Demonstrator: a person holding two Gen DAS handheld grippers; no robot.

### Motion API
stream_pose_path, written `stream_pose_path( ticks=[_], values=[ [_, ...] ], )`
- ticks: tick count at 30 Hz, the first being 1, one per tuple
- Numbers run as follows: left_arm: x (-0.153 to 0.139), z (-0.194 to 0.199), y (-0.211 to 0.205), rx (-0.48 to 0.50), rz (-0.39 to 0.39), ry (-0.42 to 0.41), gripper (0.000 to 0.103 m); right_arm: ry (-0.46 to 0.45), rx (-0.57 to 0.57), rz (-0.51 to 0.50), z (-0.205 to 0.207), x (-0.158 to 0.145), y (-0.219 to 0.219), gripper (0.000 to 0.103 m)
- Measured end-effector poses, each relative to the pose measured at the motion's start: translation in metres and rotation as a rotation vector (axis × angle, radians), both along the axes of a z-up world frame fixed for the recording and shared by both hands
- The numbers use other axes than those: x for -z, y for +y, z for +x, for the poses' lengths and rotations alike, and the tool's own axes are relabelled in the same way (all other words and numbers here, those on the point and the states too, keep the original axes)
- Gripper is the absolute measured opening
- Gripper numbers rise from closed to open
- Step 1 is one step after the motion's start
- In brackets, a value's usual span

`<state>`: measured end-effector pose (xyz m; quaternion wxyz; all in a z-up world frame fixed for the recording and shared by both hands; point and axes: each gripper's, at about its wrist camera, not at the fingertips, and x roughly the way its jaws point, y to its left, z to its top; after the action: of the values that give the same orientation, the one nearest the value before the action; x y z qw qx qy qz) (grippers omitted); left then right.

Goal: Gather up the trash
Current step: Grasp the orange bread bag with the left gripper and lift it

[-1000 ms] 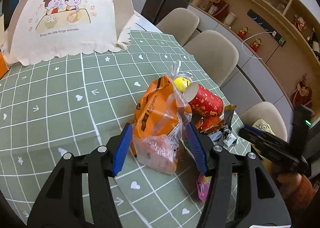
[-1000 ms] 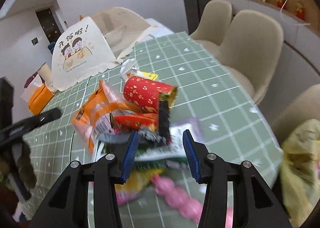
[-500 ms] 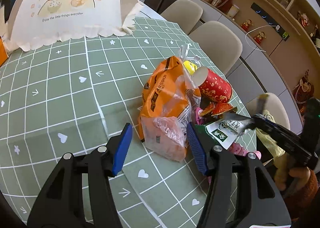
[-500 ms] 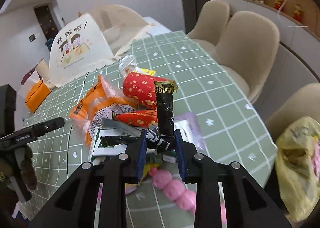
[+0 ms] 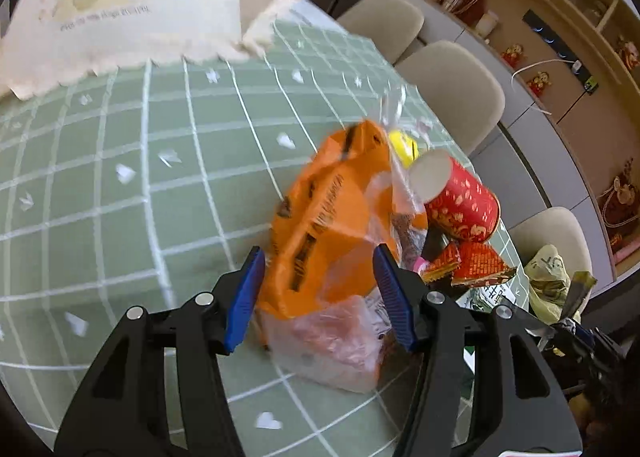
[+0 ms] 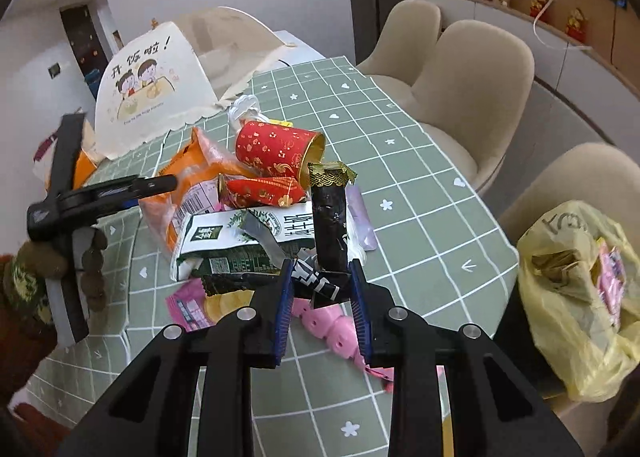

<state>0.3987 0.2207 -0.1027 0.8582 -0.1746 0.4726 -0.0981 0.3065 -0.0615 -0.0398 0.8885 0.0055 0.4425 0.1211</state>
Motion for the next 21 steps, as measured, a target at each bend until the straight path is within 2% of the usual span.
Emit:
stream_pose_path(
  ticks=[1,2,4,5,8,15,21],
  values=[
    [0.003,0.001,-0.004,0.011,-0.007,0.033,0.049,-0.003,-0.003,-0.009,-0.001,-0.001,0.001,0.027],
    [0.004,-0.001,-0.005,0.015,-0.007,0.04,0.036,-0.006,-0.006,-0.017,-0.001,-0.002,0.002,0.027],
    [0.001,-0.008,-0.007,0.023,0.0,0.029,0.027,-0.004,-0.007,-0.02,-0.001,-0.002,0.003,0.027],
    [-0.002,-0.012,-0.007,0.022,0.002,0.016,0.017,-0.001,-0.007,-0.019,-0.001,-0.002,0.002,0.027],
    [-0.016,-0.027,0.003,0.006,-0.001,-0.016,0.012,0.016,-0.007,-0.01,0.001,0.001,0.005,0.027],
    [-0.067,-0.05,0.036,-0.063,0.004,-0.131,0.011,0.009,-0.015,-0.002,-0.003,-0.001,0.007,0.027],
    [-0.096,-0.057,0.046,-0.074,-0.04,-0.179,0.011,-0.046,0.0,0.028,-0.011,-0.023,0.0,0.027]
  ],
)
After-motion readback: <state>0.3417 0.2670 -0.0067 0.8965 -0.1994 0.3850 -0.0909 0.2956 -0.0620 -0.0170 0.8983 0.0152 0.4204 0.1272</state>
